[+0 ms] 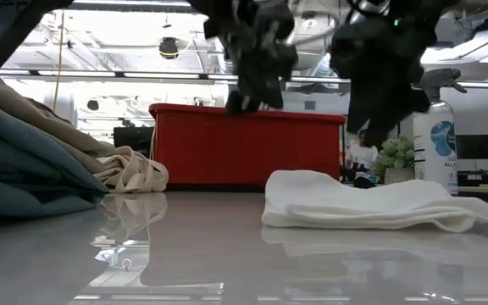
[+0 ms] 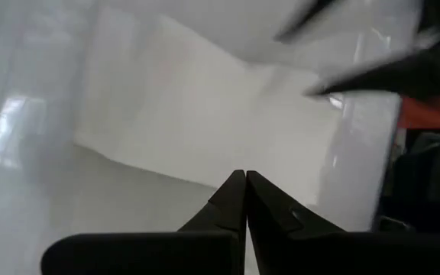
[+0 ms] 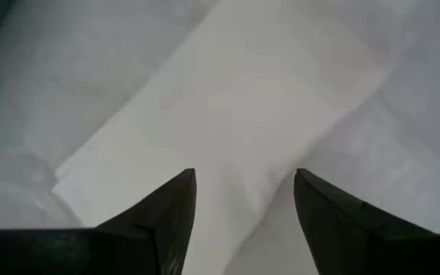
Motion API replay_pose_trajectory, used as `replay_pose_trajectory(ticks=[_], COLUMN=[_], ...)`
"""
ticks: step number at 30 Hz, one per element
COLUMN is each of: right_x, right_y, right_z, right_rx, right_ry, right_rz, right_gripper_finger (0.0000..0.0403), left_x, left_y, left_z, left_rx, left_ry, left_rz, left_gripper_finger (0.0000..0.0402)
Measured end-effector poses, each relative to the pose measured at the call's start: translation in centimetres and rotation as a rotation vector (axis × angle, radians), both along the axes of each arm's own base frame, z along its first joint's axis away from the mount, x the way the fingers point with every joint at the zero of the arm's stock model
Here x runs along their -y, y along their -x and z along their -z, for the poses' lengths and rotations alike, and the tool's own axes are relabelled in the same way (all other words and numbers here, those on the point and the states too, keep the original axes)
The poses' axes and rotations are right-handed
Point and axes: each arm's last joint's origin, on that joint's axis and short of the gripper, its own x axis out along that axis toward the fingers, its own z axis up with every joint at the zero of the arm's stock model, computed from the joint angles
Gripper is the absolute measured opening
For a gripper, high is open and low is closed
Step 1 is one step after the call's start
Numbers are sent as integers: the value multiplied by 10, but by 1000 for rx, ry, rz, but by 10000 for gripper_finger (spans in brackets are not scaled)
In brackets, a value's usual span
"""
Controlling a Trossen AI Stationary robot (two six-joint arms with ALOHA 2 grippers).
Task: Fold Laundry from Bin
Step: Fold the white underwear
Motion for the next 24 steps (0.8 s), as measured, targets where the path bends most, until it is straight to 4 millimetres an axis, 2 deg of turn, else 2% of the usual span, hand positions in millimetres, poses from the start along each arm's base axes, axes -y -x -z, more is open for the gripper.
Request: replay_pose_trajectory(ticks=[7, 10, 11, 13, 17, 20, 22, 24], right_x=[7, 13, 14, 17, 20, 23, 26, 27], right_y=[9, 12, 11, 9, 8, 9, 8, 8], right_z=[39, 47, 47, 46, 45, 46, 46, 45], right_rx=[-48, -53, -46, -28, -19, -25, -25, -24], right_ry=[-41, -19, -15, 0, 31, 66, 72, 73], right_rz=[206, 236, 238, 231, 197, 216, 220, 226], right_gripper_finger=[244, 244, 244, 244, 244, 244, 244, 244], left_x=[18, 32, 36, 44, 59, 67, 74, 84], left_y=[26, 36, 40, 51, 92, 120, 133, 144], left_z=[-60, -77, -76, -71, -34, -10, 5, 23], left_rx=[109, 211, 221, 234, 203, 368, 498, 525], left_ry=[-42, -74, -66, -40, 62, 238, 311, 348], left_rz=[-11, 17, 14, 1, -161, -379, -454, -518], left_gripper_finger=[0, 0, 0, 0, 16, 41, 59, 72])
